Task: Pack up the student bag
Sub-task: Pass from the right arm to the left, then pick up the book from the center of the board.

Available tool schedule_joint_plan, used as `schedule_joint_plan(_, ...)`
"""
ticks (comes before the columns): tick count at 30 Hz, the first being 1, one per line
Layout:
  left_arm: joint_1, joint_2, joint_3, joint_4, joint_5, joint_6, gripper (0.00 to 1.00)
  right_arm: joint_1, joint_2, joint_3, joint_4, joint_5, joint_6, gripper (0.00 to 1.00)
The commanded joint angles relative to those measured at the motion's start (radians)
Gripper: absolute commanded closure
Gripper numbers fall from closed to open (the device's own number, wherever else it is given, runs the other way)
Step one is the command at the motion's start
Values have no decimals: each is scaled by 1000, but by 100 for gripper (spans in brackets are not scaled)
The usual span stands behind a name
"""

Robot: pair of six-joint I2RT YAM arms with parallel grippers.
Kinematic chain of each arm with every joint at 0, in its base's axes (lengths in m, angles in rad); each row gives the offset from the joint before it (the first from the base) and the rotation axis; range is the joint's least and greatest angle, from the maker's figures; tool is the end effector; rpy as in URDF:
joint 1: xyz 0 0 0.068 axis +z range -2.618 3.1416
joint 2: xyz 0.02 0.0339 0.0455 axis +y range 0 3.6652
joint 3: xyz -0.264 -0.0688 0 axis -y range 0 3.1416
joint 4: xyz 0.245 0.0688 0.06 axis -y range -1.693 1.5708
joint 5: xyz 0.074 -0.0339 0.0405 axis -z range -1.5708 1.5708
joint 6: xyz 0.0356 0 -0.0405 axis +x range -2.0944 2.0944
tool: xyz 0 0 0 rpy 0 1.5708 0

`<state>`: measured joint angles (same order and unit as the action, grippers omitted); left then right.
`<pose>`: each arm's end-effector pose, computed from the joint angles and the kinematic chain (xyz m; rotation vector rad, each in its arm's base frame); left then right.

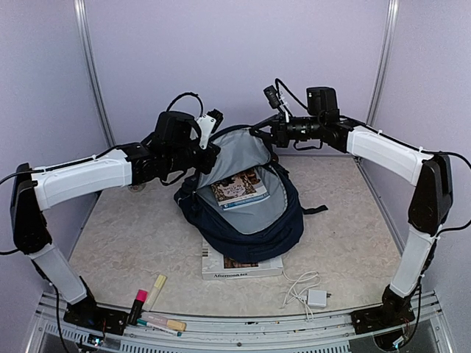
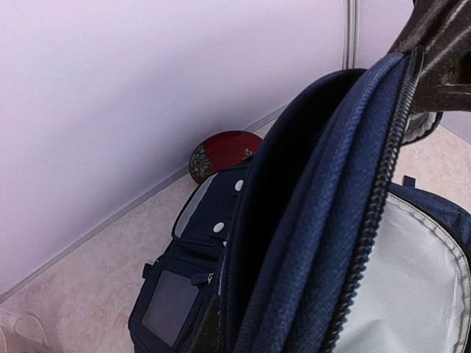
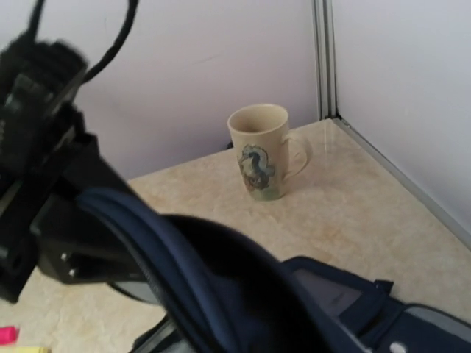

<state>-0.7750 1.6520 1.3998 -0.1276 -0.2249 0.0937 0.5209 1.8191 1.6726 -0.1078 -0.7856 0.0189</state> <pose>0.2875 -0.2704 0.3333 0.6824 1.8242 -0.2329 0.3622 0.2368 0.3680 -1.0033 1.5966 1.0874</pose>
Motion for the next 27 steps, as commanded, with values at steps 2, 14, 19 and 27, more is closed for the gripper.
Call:
schedule_joint_plan(2,34,9,24,66,-14,-69,100,14,-122,-49,-10,44,-15,42)
schedule_joint_plan(14,223,-75,45,141,-99,-207,100,14,-550,-522,-268,567,157,14)
schedule_joint_plan(19,230,-64,32,162,-37,-225,100,14,-718,-785,-230,523,314,44)
schedule_joint_plan(27,228,-68,-49,203,2,-264,100,34,-577,-1048,72,224,572,55)
